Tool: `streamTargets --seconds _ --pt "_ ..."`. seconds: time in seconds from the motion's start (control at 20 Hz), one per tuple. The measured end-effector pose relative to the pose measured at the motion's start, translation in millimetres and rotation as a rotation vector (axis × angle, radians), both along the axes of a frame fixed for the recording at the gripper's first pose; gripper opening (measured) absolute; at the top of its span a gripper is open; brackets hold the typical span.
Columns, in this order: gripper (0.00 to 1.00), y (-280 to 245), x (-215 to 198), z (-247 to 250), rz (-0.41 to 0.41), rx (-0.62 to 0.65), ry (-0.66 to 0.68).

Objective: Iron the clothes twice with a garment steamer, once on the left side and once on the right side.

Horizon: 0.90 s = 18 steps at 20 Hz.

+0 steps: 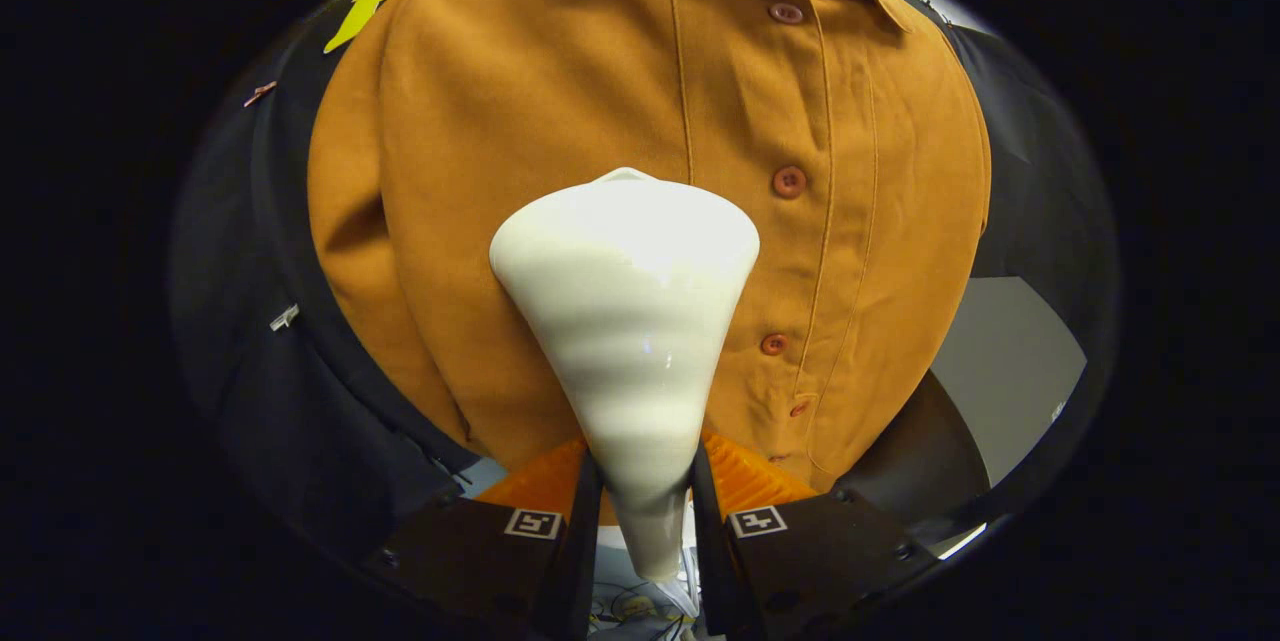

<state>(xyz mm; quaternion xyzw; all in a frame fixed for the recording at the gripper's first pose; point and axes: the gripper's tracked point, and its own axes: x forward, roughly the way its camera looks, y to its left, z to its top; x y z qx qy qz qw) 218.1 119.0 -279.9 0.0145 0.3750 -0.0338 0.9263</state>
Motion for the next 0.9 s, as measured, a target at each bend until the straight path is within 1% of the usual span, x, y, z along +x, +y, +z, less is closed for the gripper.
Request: streamTargets --seconds 0.5,0.9 --pt "0.46 -4 -34 -70 0.004 0.004 0.183" --pt "0.46 -3 -69 -103 0.008 0.011 0.306"
